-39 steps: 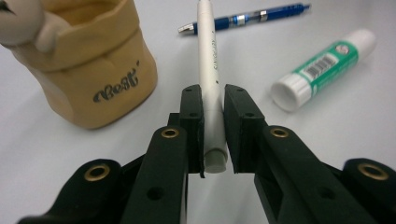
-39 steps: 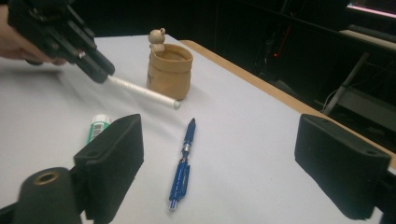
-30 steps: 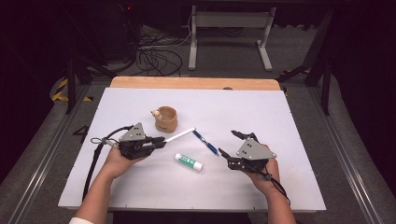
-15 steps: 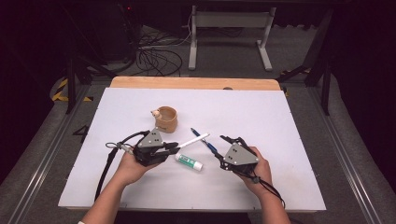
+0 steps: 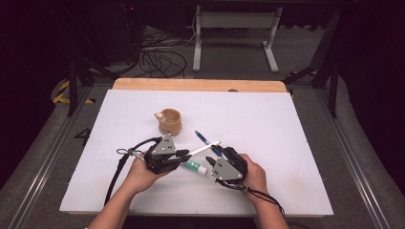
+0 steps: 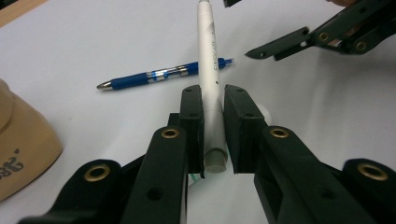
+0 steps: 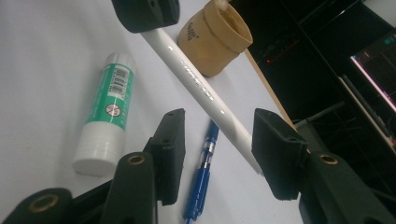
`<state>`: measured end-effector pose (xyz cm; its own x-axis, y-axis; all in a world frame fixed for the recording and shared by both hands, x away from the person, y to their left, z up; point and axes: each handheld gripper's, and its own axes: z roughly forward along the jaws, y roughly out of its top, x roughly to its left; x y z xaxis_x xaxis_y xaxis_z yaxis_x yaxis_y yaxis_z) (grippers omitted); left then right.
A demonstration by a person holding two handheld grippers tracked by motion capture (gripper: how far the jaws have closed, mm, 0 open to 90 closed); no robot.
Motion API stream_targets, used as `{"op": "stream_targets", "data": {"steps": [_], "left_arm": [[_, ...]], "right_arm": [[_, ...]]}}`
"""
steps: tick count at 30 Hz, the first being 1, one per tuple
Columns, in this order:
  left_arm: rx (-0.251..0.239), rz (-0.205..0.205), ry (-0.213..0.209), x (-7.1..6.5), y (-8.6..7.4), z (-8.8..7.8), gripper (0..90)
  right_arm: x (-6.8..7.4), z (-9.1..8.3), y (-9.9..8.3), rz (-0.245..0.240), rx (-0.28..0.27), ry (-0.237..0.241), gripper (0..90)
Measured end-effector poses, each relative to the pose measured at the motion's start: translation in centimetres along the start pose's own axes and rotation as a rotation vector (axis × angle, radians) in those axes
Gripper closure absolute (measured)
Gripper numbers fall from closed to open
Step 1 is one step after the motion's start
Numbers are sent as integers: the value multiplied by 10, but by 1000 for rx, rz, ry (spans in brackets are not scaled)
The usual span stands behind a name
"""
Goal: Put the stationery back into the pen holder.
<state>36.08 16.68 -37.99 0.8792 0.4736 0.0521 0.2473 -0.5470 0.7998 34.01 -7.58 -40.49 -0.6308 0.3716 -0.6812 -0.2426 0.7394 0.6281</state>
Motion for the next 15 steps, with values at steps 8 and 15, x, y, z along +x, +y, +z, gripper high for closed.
{"op": "stream_targets", "data": {"steps": [8, 15], "left_arm": [[9, -6, -13, -5, 3, 3, 784], [-6, -18, -33, -5, 4, 1, 783]], "right_arm": [[7, 2, 3, -123, 26, -57, 592], [13, 6, 4, -177, 58, -66, 612]]}}
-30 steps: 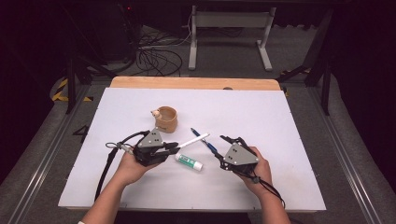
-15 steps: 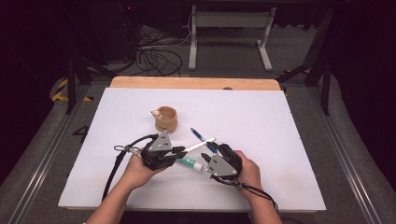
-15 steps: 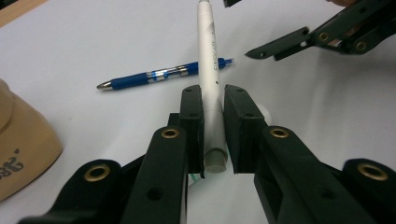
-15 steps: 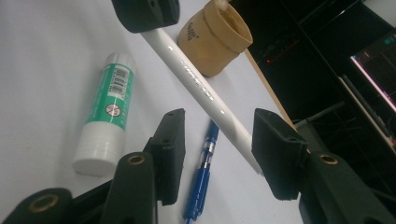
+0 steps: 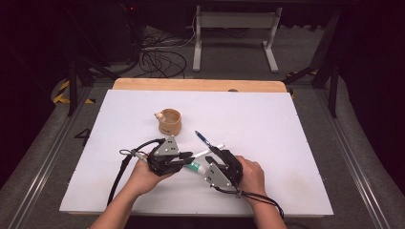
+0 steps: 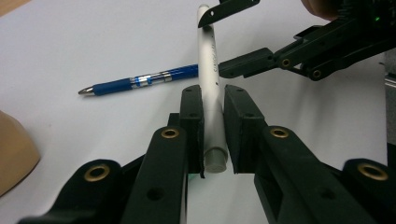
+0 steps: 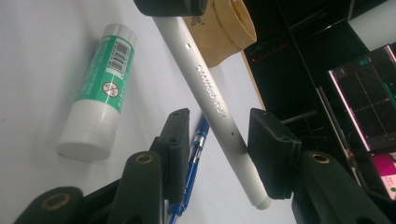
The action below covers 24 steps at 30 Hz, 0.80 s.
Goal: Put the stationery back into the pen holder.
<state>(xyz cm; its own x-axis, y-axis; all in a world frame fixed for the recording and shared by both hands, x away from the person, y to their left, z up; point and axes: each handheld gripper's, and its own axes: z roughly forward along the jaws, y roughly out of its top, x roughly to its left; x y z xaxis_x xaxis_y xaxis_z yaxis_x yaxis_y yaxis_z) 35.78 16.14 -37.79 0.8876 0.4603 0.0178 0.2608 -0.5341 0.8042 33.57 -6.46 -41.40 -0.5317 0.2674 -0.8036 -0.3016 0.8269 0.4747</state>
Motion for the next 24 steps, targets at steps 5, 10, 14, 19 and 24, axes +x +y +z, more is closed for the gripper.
{"op": "stream_targets", "data": {"steps": [5, 10, 14, 19, 24], "left_arm": [[-18, -17, -20, 1, 0, -1, 782], [-45, -45, -58, 3, 1, -4, 781], [-55, -47, -60, 4, 1, -5, 778], [-83, -64, -55, 7, 1, -9, 764], [-111, -59, -23, 11, 1, -18, 679]], "right_arm": [[3, 2, 2, -48, 8, -11, 658], [5, 2, 2, -74, 13, -30, 715], [7, 2, 2, -95, 17, -29, 745], [9, 4, 3, -115, 13, -14, 787], [5, 2, 3, -44, -7, -34, 791]]}}
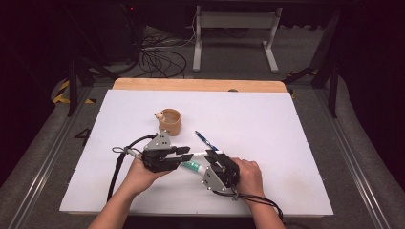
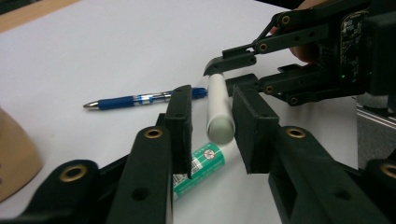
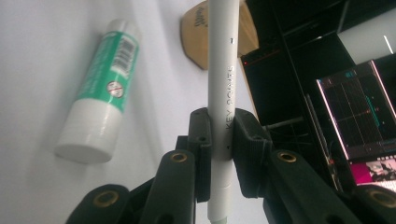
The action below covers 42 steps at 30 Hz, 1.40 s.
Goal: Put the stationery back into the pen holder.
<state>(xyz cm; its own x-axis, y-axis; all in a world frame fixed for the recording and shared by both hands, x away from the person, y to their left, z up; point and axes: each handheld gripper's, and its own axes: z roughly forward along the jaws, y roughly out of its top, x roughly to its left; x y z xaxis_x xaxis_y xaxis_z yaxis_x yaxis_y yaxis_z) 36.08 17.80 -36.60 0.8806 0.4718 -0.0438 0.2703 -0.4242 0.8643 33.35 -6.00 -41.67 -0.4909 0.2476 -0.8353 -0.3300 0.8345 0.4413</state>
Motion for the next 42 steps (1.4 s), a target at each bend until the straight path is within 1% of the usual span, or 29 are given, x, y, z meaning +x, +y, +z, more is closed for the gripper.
{"op": "stream_targets", "data": {"steps": [2, 4, 6, 7, 8, 9, 12, 14, 16, 19, 21, 22, 24, 28, 32, 34, 37, 40, 42], "left_arm": [[-2, 11, 30, 1, 0, -2, 629], [6, 20, 52, 1, -1, -5, 591], [3, 35, 85, 2, -4, -9, 544], [-6, 41, 101, 3, -6, -12, 524], [-12, 37, 108, 3, -8, -14, 522], [-15, 42, 123, 4, -10, -17, 520], [-12, 60, 159, 6, -17, -26, 491], [-6, 57, 182, 9, -23, -32, 475], [-11, 45, 203, 11, -30, -38, 468], [-27, 27, 246, 12, -40, -44, 440], [-35, 14, 263, 13, -45, -47, 431], [-44, 6, 267, 13, -47, -49, 427], [-60, 4, 282, 11, -50, -52, 423], [-75, -2, 304, 11, -53, -58, 401], [-89, -21, 308, 13, -55, -61, 390], [-92, -26, 317, 14, -57, -60, 375], [-84, -31, 316, 15, -59, -59, 365], [-92, -36, 317, 17, -60, -59, 364], [-100, -47, 305, 17, -60, -60, 358]], "right_arm": [[-3, 0, -1, 47, -1, 0, 791], [-6, 0, -2, 75, 5, 4, 791], [-9, 0, -3, 144, 0, 14, 791], [-11, 1, -3, 174, -3, 23, 791], [-12, 1, -3, 204, -7, 29, 791], [-14, 2, -2, 231, -16, 35, 791], [-18, 2, -1, 336, -42, 69, 791], [-20, 3, -1, 398, -60, 85, 790], [-22, 3, -1, 455, -80, 101, 790], [-23, 4, 0, 516, -104, 122, 790], [-24, 5, 1, 559, -124, 135, 790], [-24, 5, 3, 576, -134, 138, 790], [-26, 6, 6, 605, -152, 145, 790], [-28, 11, 16, 648, -189, 155, 790], [-30, 18, 28, 674, -219, 169, 790], [-31, 21, 33, 693, -233, 177, 790], [-34, 25, 39, 706, -250, 182, 790], [-36, 31, 43, 724, -262, 190, 790], [-38, 35, 45, 725, -264, 194, 790]]}}
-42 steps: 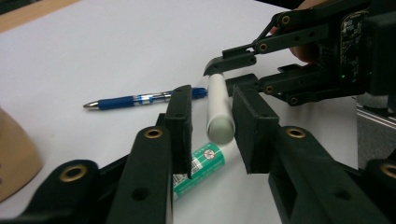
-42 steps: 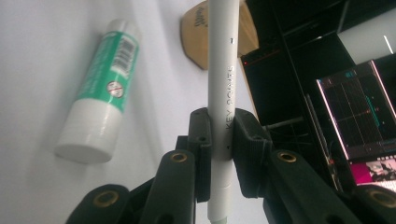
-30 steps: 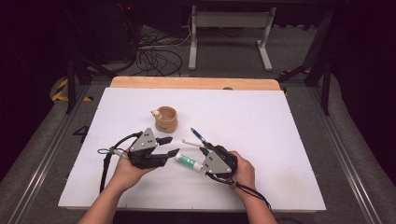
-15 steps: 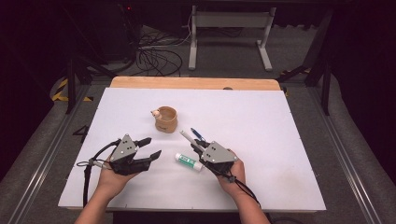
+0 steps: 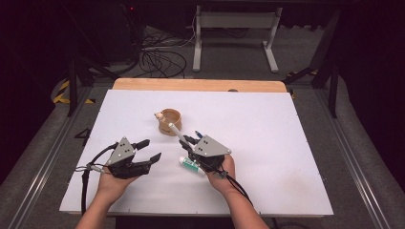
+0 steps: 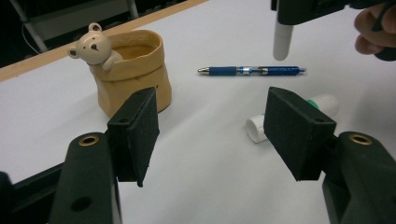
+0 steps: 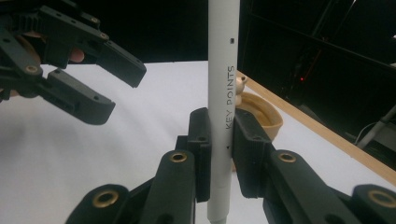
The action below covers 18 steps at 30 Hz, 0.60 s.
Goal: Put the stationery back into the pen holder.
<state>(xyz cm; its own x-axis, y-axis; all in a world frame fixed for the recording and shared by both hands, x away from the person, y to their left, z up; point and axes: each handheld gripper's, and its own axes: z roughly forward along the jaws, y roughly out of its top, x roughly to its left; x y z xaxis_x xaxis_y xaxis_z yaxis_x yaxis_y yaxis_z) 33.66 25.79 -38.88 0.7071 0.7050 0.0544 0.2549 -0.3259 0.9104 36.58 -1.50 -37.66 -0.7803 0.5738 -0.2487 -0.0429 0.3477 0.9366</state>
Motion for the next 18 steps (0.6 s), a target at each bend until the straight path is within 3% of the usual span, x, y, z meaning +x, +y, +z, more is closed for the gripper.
{"op": "stream_targets", "data": {"steps": [10, 18], "left_arm": [[-9, -16, 4, 3, -2, 0, 340], [13, -12, 6, 5, -5, 3, 328]], "right_arm": [[-12, 24, 10, 48, -33, 13, 790], [-13, 42, 12, 62, -56, 26, 789]]}}
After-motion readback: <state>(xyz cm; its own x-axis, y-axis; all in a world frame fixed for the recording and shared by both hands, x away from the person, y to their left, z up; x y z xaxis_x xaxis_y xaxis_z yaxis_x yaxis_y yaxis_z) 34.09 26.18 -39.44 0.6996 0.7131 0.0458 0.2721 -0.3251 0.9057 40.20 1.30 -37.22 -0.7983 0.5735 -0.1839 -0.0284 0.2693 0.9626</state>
